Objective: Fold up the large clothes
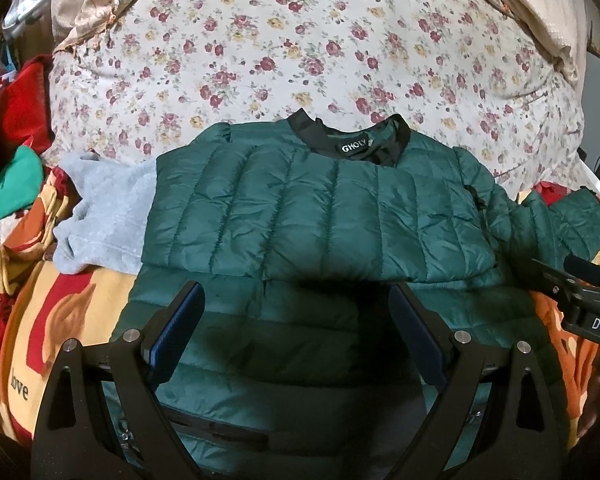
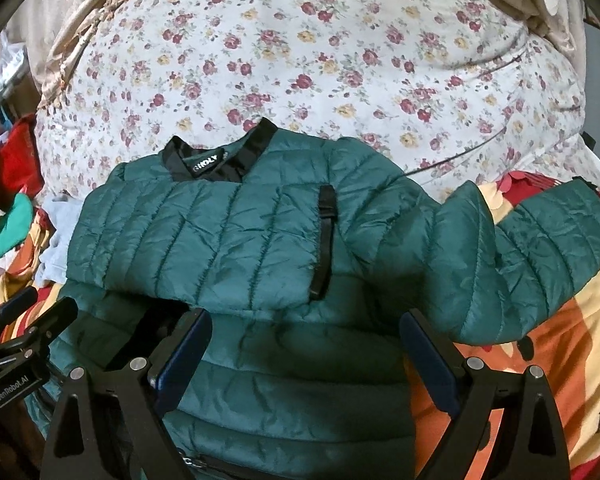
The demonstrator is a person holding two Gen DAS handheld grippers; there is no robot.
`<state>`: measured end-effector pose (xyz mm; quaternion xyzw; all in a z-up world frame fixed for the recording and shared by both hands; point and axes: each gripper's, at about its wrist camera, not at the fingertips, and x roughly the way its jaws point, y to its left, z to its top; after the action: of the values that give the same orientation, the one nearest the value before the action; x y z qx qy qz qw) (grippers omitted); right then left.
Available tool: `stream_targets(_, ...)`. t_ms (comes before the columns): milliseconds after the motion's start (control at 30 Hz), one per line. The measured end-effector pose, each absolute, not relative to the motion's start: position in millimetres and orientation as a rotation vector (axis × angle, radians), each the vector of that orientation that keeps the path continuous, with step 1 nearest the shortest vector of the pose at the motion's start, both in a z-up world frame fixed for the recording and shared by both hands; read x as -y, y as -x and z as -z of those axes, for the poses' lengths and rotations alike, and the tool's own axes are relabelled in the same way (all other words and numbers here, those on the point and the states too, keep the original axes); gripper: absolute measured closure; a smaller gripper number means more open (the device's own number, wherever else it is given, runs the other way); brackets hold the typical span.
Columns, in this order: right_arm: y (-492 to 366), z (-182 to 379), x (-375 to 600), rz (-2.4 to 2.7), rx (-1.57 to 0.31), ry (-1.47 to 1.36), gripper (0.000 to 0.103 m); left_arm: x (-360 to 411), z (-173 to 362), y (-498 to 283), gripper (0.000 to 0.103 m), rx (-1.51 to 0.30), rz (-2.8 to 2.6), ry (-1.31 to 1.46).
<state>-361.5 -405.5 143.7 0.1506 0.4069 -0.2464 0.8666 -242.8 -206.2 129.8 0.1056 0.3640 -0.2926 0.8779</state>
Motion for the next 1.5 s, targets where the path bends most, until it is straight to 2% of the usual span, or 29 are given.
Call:
stream_targets(900, 406, -149, 501, 0.692, -0.847, -0.355, 0.009, 233, -126, 225, 0.01, -0.804, 0.615, -0.194)
stream_targets(1500, 409, -147, 514, 0.716, -0.855, -0.314, 0.009, 253, -130, 216, 0.01, -0.789, 0.611, -0.201)
